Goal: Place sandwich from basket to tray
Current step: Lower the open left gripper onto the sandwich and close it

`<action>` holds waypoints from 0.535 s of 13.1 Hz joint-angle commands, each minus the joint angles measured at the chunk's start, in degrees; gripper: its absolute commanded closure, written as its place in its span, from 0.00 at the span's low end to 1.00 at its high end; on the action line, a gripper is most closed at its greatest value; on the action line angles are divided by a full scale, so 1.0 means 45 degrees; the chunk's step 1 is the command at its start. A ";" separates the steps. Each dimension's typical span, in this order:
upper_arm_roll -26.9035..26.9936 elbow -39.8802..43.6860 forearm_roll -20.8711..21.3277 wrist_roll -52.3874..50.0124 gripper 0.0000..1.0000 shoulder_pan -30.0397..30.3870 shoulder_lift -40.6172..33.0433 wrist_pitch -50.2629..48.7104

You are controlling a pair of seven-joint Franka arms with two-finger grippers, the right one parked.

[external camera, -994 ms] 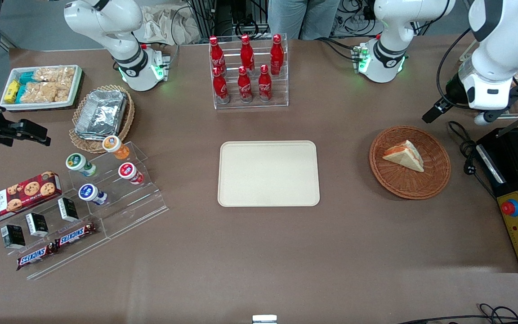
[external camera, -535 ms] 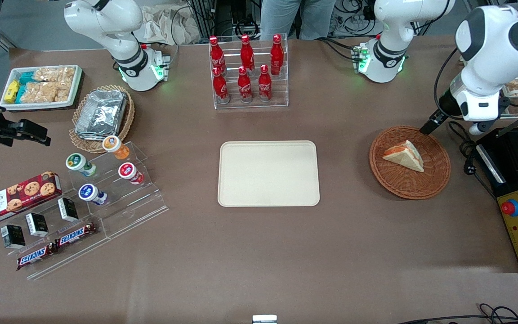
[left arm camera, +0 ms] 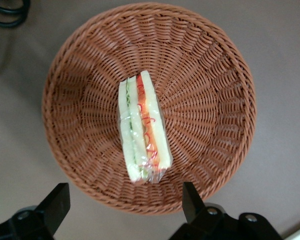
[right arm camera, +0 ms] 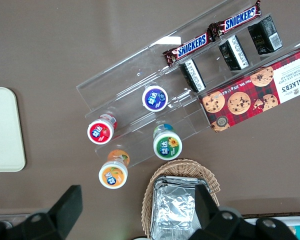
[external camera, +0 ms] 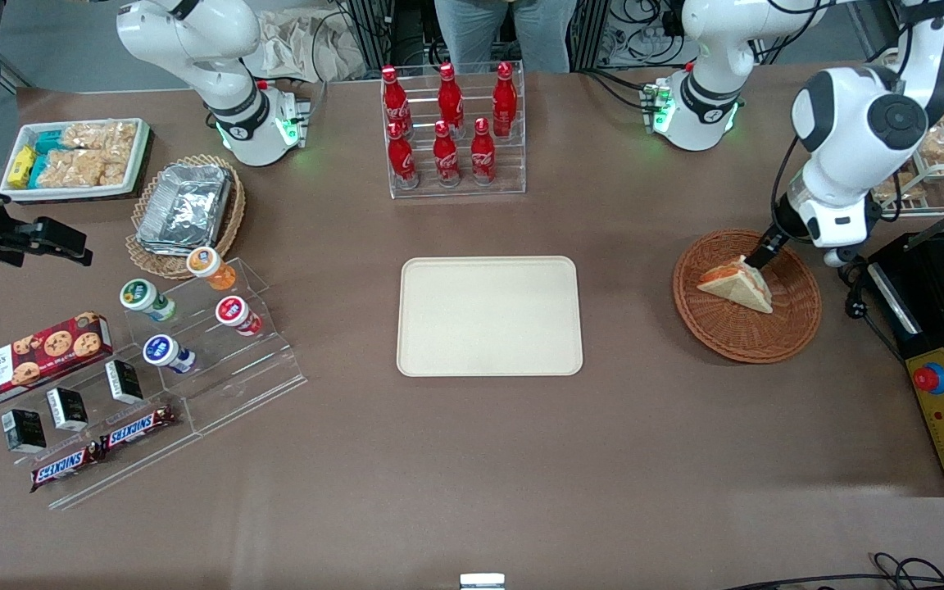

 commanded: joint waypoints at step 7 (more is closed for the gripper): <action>-0.0104 -0.0035 0.0139 -0.1212 0.00 0.0116 0.2555 0.2700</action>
